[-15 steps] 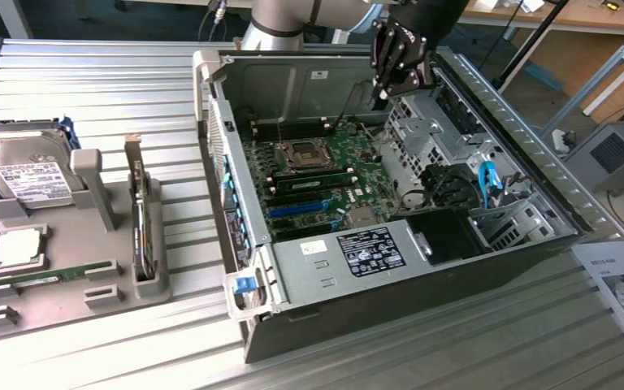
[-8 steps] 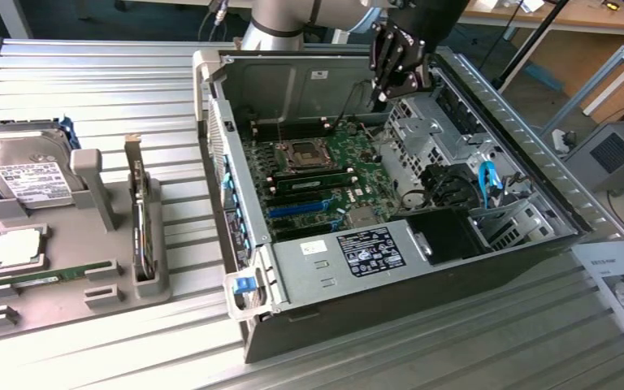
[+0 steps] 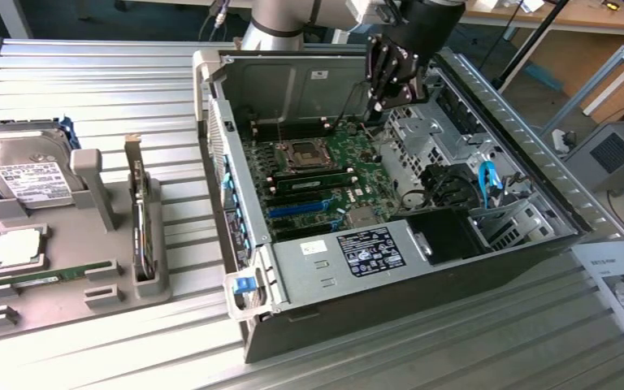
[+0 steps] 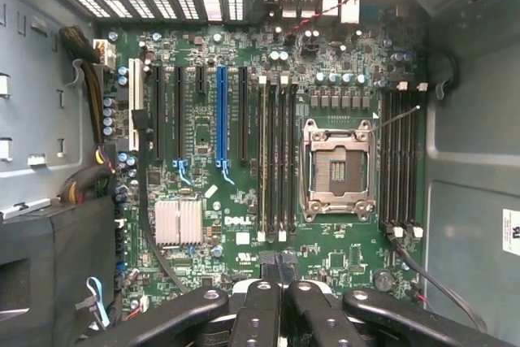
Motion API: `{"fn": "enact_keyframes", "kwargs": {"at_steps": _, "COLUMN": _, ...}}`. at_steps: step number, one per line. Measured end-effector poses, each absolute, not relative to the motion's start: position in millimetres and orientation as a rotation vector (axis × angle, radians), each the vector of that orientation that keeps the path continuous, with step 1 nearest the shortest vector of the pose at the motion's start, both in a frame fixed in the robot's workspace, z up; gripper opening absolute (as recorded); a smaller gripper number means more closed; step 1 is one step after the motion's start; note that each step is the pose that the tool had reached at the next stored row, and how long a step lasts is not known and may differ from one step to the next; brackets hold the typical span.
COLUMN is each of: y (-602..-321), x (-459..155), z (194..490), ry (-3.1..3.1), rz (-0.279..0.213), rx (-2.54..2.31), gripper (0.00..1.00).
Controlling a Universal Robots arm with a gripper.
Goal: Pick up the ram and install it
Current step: 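Press down the ram until it locks into place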
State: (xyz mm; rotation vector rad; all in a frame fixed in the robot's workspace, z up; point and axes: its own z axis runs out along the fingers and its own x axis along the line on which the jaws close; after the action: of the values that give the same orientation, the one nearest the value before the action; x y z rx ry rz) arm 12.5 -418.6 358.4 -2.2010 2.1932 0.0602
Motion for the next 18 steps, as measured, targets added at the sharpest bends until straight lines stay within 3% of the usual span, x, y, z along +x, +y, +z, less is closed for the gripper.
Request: {"fn": "enact_keyframes", "kwargs": {"at_steps": 18, "y": -418.5, "x": 14.1, "z": 318.5, "ry": 2.193, "rz": 0.060, "rx": -2.201, "gripper": 0.11}}
